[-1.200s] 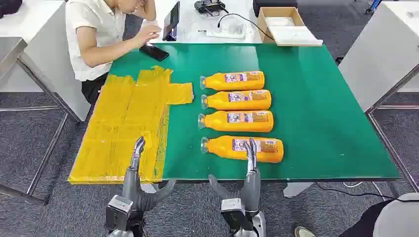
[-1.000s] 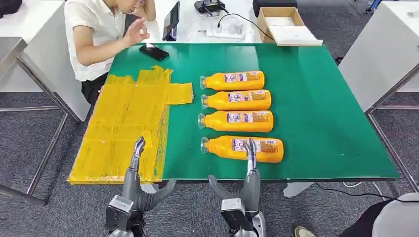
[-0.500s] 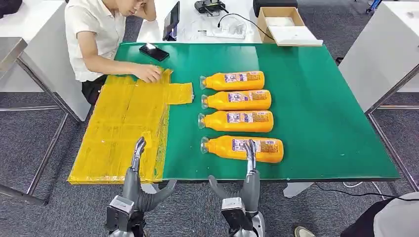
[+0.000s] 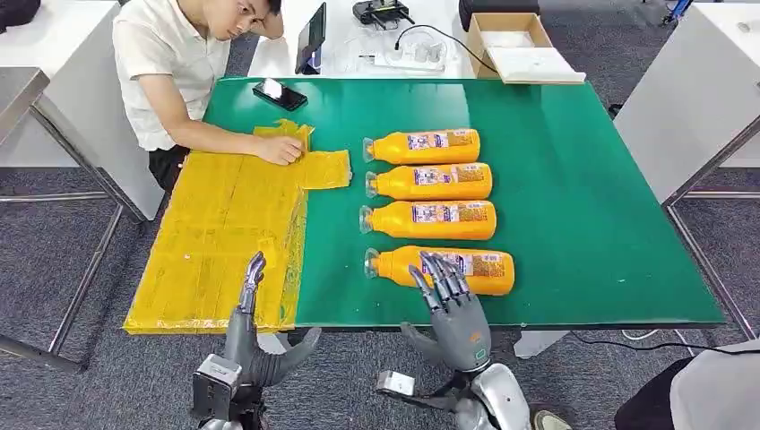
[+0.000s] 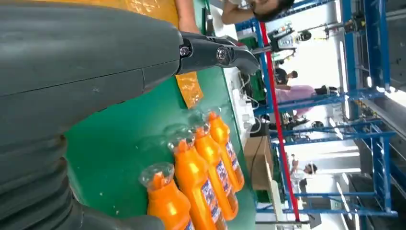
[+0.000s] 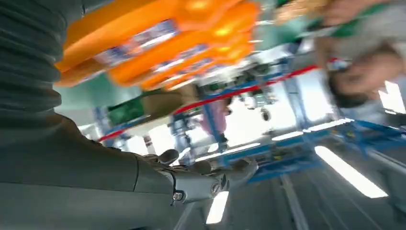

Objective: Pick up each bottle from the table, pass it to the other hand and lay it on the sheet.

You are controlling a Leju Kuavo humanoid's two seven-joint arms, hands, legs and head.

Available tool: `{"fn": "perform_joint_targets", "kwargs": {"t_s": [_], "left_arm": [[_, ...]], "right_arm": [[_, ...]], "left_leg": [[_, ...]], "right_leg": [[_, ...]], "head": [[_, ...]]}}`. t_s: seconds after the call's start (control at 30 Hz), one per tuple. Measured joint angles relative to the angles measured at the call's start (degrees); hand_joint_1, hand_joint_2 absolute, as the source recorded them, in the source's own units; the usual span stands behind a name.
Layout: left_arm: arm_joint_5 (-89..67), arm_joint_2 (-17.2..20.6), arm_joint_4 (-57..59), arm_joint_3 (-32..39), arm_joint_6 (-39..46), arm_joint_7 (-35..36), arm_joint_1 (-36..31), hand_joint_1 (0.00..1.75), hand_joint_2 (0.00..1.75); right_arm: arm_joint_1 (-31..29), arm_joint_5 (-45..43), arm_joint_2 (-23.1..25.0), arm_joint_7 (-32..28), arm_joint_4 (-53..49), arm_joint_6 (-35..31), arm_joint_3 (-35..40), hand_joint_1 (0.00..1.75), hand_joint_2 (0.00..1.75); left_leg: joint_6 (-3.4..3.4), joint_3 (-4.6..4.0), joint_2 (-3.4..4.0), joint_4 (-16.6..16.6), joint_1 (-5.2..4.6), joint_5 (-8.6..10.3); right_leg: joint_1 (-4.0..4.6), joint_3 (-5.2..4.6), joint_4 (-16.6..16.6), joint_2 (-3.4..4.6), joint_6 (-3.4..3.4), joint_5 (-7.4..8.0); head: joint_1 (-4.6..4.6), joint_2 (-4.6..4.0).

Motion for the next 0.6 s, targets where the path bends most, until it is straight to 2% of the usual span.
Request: {"fn": "perform_joint_targets", "kwargs": {"t_s": [0.07, 0.23, 0.43, 0.6], "left_arm": [[0.0, 0.0, 0.0, 0.0, -0.1, 0.0, 0.0, 0.00, 1.75], [-0.1, 0.0, 0.0, 0.0, -0.5, 0.0, -0.1, 0.00, 1.75], [-1.1, 0.0, 0.0, 0.0, -1.0, 0.1, -0.1, 0.00, 1.75], [-2.2, -0.1, 0.0, 0.0, -1.4, 0.6, -0.3, 0.00, 1.75]], "right_arm": [[-0.8, 1.8, 0.0, 2.0, 0.4, 0.0, -3.0, 0.00, 1.75], [-1.7, 4.0, -0.7, 6.4, 1.3, 0.0, -4.9, 0.00, 1.75], [-3.6, 3.9, -3.0, 14.9, 3.8, 0.0, -4.7, 0.00, 1.75], [-6.6, 3.7, -6.0, 24.1, 9.7, 0.0, -1.9, 0.00, 1.75]], "left_leg": [[0.00, 0.00, 0.01, 0.0, 0.00, 0.00], [-0.01, 0.00, 0.05, 0.0, 0.03, -0.01], [-0.01, 0.00, 0.06, 0.0, 0.03, 0.00], [0.01, 0.00, 0.05, 0.0, 0.01, 0.01]], "right_leg": [[0.01, 0.00, 0.0, 0.00, 0.00, 0.00], [0.03, -0.03, 0.0, 0.01, -0.01, -0.01], [0.02, -0.02, 0.0, 0.01, -0.01, 0.00], [0.01, 0.00, 0.0, 0.01, 0.01, 0.02]], "head": [[0.00, 0.00], [0.00, 0.00], [0.00, 0.00], [-0.02, 0.00]]}}
